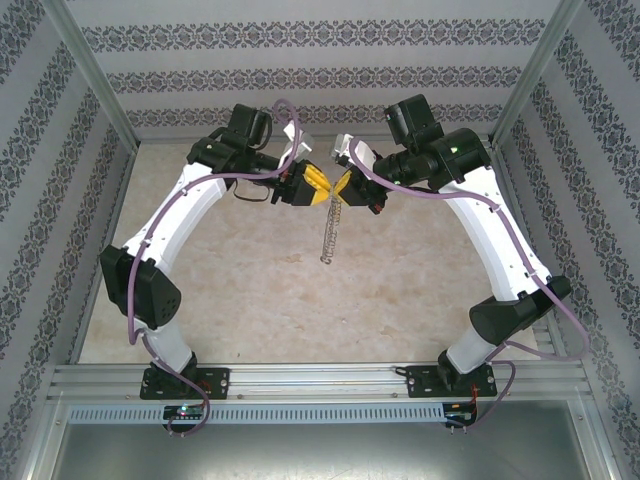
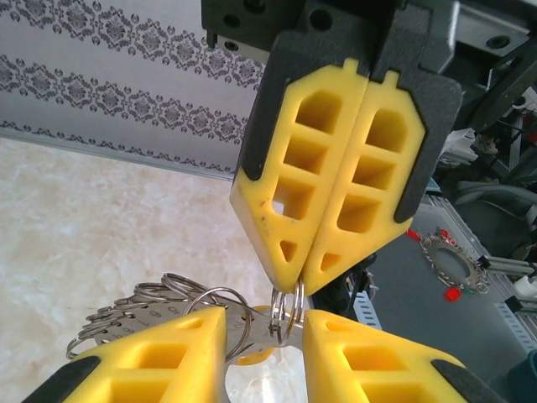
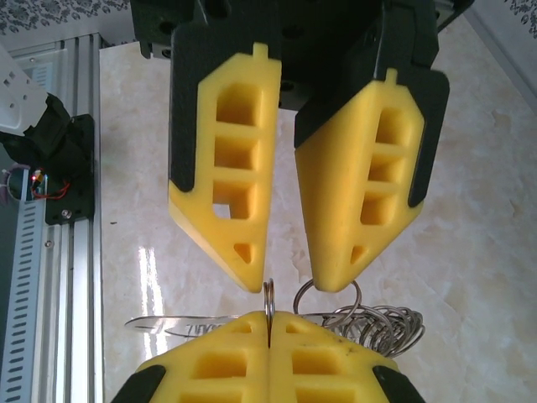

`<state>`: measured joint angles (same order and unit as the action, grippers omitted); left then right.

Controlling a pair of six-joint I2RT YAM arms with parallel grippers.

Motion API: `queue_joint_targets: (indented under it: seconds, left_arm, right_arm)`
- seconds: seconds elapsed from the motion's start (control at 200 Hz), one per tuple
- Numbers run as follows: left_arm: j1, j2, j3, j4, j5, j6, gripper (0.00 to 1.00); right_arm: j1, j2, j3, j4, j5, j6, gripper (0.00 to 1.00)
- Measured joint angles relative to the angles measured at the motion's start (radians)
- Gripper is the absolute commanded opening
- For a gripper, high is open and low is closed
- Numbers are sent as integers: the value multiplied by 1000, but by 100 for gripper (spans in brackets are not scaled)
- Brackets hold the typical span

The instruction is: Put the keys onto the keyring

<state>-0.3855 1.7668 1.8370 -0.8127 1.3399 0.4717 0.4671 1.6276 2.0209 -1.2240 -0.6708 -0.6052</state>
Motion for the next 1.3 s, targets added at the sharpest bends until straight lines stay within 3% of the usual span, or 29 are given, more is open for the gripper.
queue_joint_targets:
  seconds: [0.635,0.744,0.899,1.014,1.069,1.124,1.299]
  left_arm:
    - [-12,3,3,-16,22,18,27]
    - [-17,4,4,-17,20,19,20]
    - [-16,10,6,-20,18,27,0]
    - [-17,11,7,-22,17,29,0]
    - [-17,11,7,-21,16,26,0]
    - [-17,11,7,-14,13,20,0]
    - [-32,11,3,22,0,-8,0]
  right_arm:
    - [0,15,0,2,-3,0,0]
    - [0,17,0,1,-6,0,0]
    - [0,17,0,-6,-6,0,0]
    - [-1,17,0,-8,-5,3,0]
    - [-1,17,0,-7,-5,6,19]
    - [-7,12,-7,3,-4,20,30]
    - [-84,-108,-214,183,-58,106,38]
